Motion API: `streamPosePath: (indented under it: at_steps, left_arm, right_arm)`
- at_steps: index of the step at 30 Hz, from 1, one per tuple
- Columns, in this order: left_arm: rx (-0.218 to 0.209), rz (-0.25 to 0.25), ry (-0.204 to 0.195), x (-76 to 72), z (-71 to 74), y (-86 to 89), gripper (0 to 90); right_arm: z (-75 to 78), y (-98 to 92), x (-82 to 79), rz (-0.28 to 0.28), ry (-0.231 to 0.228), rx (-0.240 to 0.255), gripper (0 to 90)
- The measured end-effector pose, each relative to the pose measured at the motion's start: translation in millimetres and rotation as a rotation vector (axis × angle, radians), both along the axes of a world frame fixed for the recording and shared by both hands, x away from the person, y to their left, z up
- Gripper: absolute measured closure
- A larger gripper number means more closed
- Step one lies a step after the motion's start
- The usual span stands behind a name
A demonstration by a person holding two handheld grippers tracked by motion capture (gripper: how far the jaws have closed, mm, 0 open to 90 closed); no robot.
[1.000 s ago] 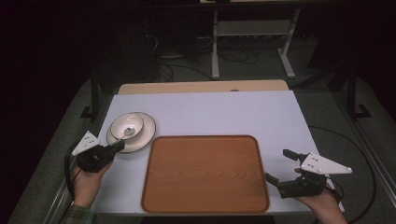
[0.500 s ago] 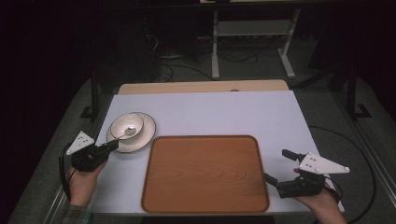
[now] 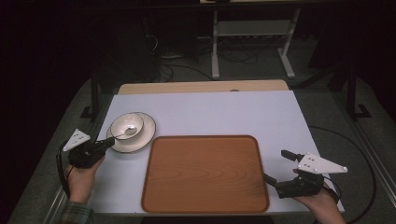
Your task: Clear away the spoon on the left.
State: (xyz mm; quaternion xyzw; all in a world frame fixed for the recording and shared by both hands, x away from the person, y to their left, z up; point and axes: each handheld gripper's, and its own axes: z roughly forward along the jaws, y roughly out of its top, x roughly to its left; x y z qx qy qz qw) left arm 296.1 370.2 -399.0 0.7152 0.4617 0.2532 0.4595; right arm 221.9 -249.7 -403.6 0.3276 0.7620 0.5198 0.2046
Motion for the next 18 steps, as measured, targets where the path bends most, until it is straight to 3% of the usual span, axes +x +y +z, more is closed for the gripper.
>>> streamPosePath:
  at_steps: [18]
  left_arm:
    - [0.028,0.045,0.0,13.7,0.9,1.8,89.6]
  right_arm:
    - [-1.4,-0.2,0.4,-0.002,0.004,-0.002,0.0]
